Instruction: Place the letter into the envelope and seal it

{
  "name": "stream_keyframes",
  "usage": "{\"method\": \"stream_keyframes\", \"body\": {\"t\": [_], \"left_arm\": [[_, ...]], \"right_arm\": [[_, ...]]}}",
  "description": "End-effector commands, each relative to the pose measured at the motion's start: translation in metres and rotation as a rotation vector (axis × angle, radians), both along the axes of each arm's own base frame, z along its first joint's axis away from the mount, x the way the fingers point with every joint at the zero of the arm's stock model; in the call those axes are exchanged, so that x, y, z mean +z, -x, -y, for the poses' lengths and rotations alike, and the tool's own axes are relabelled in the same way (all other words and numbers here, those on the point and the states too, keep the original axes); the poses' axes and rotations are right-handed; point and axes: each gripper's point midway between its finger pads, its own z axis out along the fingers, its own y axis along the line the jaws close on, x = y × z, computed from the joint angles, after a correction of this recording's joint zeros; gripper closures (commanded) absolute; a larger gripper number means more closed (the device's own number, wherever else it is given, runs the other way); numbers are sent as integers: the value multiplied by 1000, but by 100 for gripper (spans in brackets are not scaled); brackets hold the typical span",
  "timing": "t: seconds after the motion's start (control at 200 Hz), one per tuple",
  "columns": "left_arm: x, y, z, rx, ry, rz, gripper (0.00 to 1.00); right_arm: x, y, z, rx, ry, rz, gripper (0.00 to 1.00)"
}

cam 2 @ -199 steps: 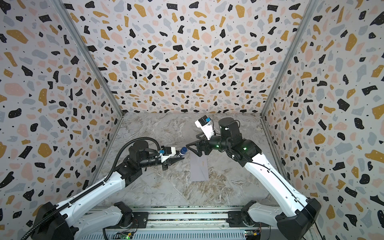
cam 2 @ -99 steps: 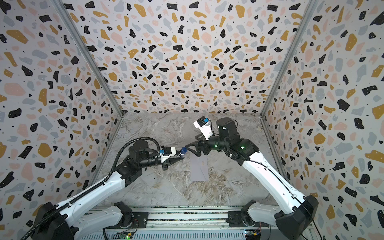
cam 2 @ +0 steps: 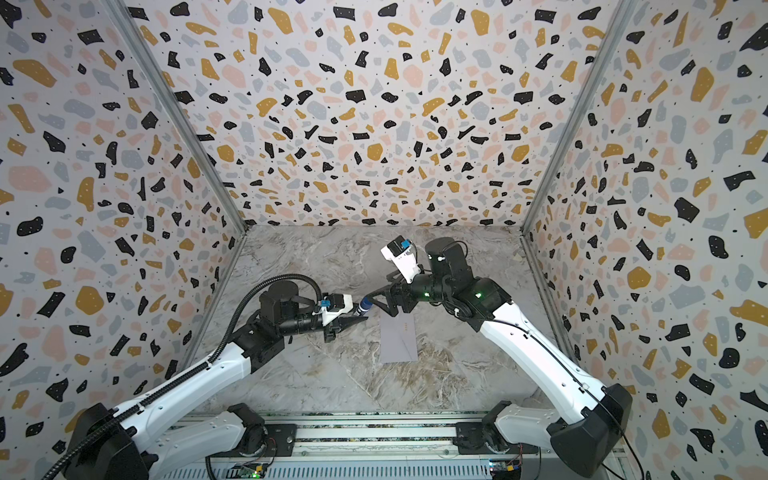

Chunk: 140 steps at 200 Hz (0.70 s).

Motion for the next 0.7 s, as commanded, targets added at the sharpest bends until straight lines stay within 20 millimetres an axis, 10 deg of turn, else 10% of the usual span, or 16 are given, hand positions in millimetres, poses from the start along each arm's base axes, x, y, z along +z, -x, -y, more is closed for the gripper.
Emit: {"method": "stream_keyframes", "body": {"t": [0.0, 0.696], "left_arm": [[47, -1, 4, -15, 104, 139, 100], [69, 4, -2, 6, 193, 205, 100]], "right_arm": [[-36, 5, 2, 4, 88, -73, 11], [-82, 15, 2, 28, 136, -192, 12]]}}
